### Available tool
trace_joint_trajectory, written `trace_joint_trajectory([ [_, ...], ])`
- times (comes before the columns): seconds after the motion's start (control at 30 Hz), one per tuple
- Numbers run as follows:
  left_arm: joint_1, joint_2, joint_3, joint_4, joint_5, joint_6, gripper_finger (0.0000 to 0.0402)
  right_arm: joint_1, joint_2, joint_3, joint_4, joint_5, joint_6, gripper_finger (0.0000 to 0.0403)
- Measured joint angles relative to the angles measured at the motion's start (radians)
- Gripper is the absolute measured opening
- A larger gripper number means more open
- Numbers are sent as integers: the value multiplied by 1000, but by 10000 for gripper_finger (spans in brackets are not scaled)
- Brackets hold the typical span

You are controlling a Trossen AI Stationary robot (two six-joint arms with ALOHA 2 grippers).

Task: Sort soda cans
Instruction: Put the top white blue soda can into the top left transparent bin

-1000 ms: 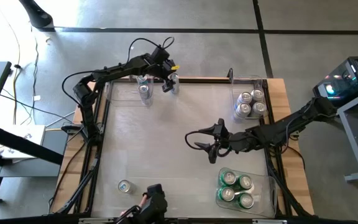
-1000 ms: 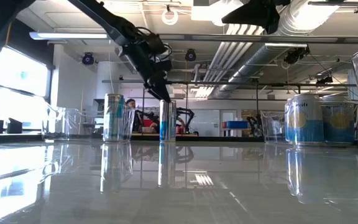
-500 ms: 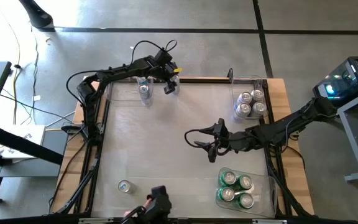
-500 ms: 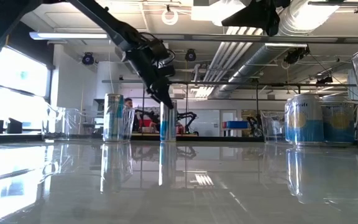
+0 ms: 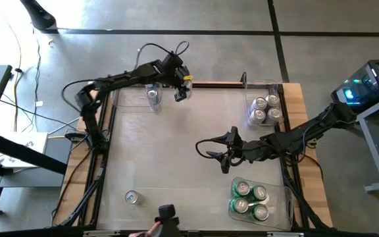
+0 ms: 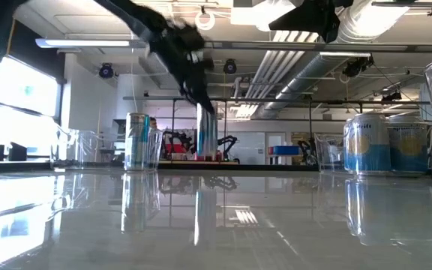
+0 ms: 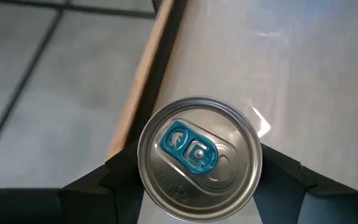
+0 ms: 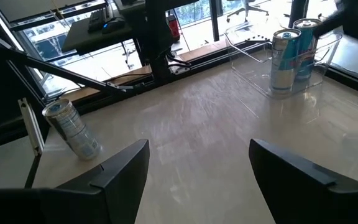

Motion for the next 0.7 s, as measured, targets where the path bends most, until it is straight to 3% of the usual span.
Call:
trace_joint_trajectory([
  [0.2, -53, -206, 0, -93, -153, -33, 222, 0, 0, 0, -12, 0, -8, 272],
  [0.37, -72, -393, 2, -231, -375, -120, 222, 0, 0, 0, -37, 6, -8, 272],
  [0.47, -34, -468, 2, -323, -465, -183, 222, 0, 0, 0, -42, 6, -17, 272],
  [0.7, 175, -526, -52, -447, -483, -302, 222, 4, 0, 0, -41, 6, -19, 272],
])
